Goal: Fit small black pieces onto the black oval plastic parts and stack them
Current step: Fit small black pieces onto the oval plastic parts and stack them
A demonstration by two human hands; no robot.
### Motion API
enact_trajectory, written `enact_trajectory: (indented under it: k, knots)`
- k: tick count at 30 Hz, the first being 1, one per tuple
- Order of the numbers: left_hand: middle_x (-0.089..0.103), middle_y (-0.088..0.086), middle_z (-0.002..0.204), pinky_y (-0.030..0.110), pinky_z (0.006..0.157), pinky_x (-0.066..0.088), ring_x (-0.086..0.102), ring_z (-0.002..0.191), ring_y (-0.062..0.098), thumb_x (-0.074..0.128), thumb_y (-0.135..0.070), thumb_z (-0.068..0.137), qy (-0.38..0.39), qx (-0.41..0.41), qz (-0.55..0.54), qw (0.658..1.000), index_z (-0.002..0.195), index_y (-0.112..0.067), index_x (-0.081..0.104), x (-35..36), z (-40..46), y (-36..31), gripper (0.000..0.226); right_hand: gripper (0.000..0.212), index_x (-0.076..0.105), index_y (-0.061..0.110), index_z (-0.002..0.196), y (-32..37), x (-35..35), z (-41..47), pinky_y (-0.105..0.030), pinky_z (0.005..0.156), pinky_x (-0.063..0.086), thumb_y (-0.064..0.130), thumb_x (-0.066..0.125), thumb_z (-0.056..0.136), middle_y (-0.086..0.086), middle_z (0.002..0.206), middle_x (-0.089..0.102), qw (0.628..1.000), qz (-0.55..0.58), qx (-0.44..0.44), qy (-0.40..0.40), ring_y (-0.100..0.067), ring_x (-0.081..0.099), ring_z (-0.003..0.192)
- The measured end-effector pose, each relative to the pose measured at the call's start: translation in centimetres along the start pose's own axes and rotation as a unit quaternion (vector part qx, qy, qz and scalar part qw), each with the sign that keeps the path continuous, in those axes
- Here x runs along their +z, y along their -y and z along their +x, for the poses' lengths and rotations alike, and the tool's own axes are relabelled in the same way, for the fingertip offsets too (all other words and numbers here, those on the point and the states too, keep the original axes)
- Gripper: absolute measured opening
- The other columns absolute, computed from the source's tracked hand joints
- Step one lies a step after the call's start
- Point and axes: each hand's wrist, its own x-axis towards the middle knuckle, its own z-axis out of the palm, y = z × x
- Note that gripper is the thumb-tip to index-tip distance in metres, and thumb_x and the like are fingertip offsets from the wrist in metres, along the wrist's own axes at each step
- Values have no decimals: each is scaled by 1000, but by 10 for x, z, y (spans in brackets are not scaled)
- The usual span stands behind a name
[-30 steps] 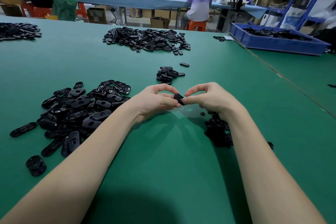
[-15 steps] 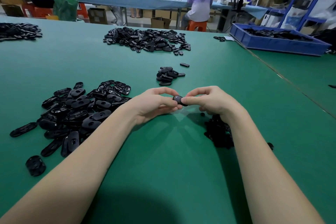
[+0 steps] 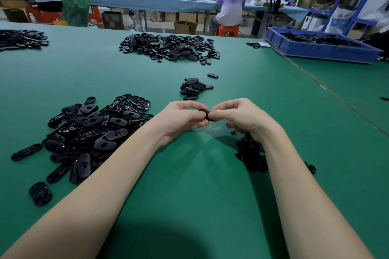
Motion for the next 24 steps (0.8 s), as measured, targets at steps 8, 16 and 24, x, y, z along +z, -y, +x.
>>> enact_trajectory:
  k: [8, 16, 24]
  knots:
    - [74, 19, 88, 18, 71, 59, 73, 72, 19, 65, 9, 90, -20, 0, 5, 1000, 97, 0, 69, 3, 0, 4, 13, 9, 78, 23, 75, -2, 6, 5, -13, 39, 31, 30, 85, 75, 12, 60, 63, 999, -32, 7, -41, -3, 45, 45]
    - [76, 13, 83, 19, 71, 59, 75, 75, 20, 65, 9, 90, -27, 6, 6, 1000, 95, 0, 68, 3, 2, 8, 11, 10, 76, 26, 66, 0, 8, 8, -16, 44, 36, 31, 82, 72, 10, 63, 69, 996, -63, 9, -57, -6, 50, 49]
    - [76, 16, 90, 24, 79, 61, 73, 74, 18, 68, 7, 88, -57, 25, 62, 996, 102, 0, 69, 7, 4, 14, 16, 12, 76, 22, 78, -6, 9, 8, -21, 52, 43, 33, 82, 76, 12, 62, 68, 996, -73, 3, -52, -2, 61, 47]
